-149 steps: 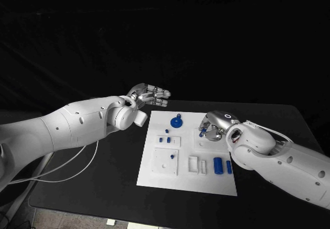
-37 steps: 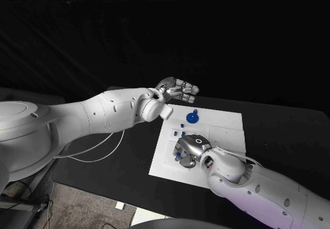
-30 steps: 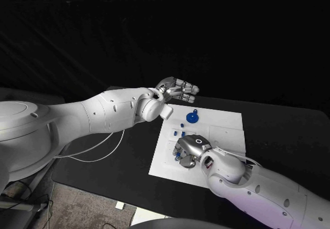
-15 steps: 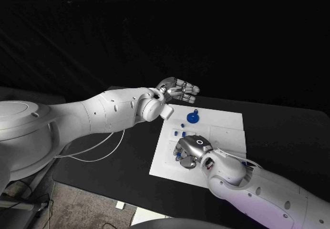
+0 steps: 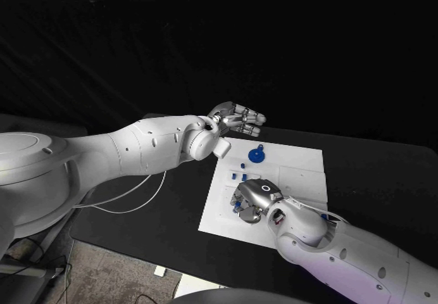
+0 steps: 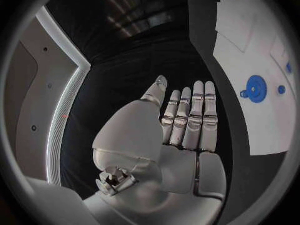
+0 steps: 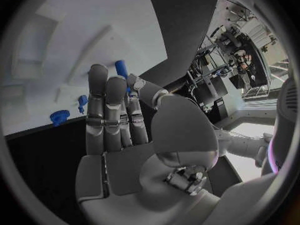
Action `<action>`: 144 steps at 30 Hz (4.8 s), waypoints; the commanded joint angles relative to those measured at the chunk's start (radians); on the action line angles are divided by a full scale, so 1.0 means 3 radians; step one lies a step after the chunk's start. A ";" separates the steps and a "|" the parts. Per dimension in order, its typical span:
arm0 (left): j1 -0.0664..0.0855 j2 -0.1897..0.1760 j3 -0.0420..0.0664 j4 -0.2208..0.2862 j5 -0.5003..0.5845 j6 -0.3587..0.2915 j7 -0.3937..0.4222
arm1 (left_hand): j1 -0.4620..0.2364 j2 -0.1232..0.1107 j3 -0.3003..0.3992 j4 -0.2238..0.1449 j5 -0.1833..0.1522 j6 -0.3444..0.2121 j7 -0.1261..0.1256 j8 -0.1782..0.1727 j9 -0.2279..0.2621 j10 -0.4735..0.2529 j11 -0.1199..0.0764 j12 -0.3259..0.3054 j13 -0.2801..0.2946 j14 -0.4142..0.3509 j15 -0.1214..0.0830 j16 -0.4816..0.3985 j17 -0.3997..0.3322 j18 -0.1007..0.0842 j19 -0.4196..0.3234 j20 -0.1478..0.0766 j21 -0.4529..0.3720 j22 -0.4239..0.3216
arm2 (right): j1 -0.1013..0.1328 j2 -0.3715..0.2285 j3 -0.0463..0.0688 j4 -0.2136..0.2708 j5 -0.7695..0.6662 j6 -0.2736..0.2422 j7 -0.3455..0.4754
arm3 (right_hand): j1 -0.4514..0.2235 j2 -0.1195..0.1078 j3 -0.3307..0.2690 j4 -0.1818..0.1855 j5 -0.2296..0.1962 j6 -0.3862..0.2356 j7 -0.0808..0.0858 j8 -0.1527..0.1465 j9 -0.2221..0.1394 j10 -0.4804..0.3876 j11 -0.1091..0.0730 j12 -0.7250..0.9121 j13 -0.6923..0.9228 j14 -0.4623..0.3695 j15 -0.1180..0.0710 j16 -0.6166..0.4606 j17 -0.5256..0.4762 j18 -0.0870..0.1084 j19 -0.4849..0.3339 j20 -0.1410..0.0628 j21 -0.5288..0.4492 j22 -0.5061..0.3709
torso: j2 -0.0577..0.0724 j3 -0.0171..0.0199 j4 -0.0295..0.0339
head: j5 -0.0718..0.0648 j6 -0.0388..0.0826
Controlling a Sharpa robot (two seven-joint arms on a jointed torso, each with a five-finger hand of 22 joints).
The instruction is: Assemble the parts on the task board
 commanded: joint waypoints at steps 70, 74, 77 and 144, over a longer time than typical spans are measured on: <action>0.0001 0.0027 0.0003 -0.0018 -0.0002 0.0071 -0.0004 | 0.0000 0.0028 -0.0011 0.0017 -0.0022 -0.0014 0.0014 -0.0008 0.0002 -0.0016 0.0013 -0.0010 0.0000 0.0002 0.0006 -0.0004 0.0001 0.0012 -0.0003 -0.0010 0.0009 -0.0003 | -0.0016 0.0056 -0.0008 -0.0062 0.0014 0.0016 -0.0043 | -0.0006 0.0012 0.0034 0.0003 0.0006 0.0023 -0.0004 0.0012 0.0004 0.0204 -0.0193 0.0010 0.0004 0.0011 -0.0022 -0.0002 0.0007 0.0077 0.0060 0.0006 -0.0102 0.0110 | 0.0001 -0.0001 0.0002 | 0.0003 -0.0017; 0.0001 0.0027 0.0003 -0.0019 -0.0002 0.0072 -0.0005 | 0.0000 0.0028 -0.0011 0.0017 -0.0022 -0.0014 0.0014 -0.0008 0.0002 -0.0016 0.0013 -0.0010 0.0000 0.0002 0.0006 -0.0004 0.0001 0.0012 -0.0003 -0.0010 0.0009 -0.0003 | -0.0017 0.0055 -0.0010 -0.0057 0.0018 0.0025 -0.0038 | -0.0006 0.0012 0.0034 0.0003 0.0006 0.0023 -0.0004 0.0012 0.0004 0.0204 -0.0193 0.0010 0.0004 0.0011 -0.0022 -0.0002 0.0007 0.0077 0.0060 0.0006 -0.0102 0.0110 | 0.0001 -0.0001 0.0002 | 0.0003 -0.0017; 0.0001 0.0025 0.0003 -0.0019 -0.0002 0.0073 -0.0005 | 0.0000 0.0028 -0.0011 0.0017 -0.0022 -0.0014 0.0014 -0.0008 0.0002 -0.0016 0.0013 -0.0010 0.0000 0.0002 0.0006 -0.0004 0.0001 0.0012 -0.0003 -0.0010 0.0009 -0.0003 | -0.0017 0.0052 -0.0012 -0.0049 0.0022 0.0028 -0.0035 | -0.0006 0.0012 0.0034 0.0003 0.0006 0.0023 -0.0004 0.0012 0.0004 0.0204 -0.0193 0.0010 0.0004 0.0011 -0.0022 -0.0002 0.0007 0.0077 0.0060 0.0006 -0.0102 0.0110 | 0.0000 -0.0002 0.0002 | 0.0005 -0.0019; -0.0005 0.0034 0.0003 -0.0033 -0.0002 0.0119 -0.0032 | 0.0001 0.0030 -0.0023 0.0020 -0.0024 -0.0025 0.0015 -0.0009 0.0001 -0.0027 0.0018 -0.0010 0.0000 -0.0005 0.0009 -0.0004 0.0002 0.0013 -0.0008 -0.0006 0.0004 -0.0004 | -0.0037 0.0059 -0.0104 -0.0101 0.0164 -0.0144 0.0043 | -0.0203 -0.0341 -0.0419 0.0106 0.0471 -0.0655 0.0168 0.0006 -0.0025 -0.0502 0.0014 0.0003 -0.0003 -0.0032 0.0118 -0.0005 -0.0062 0.0184 0.0097 0.0148 -0.0318 0.0103 | 0.0000 0.0001 0.0001 | 0.0019 -0.0029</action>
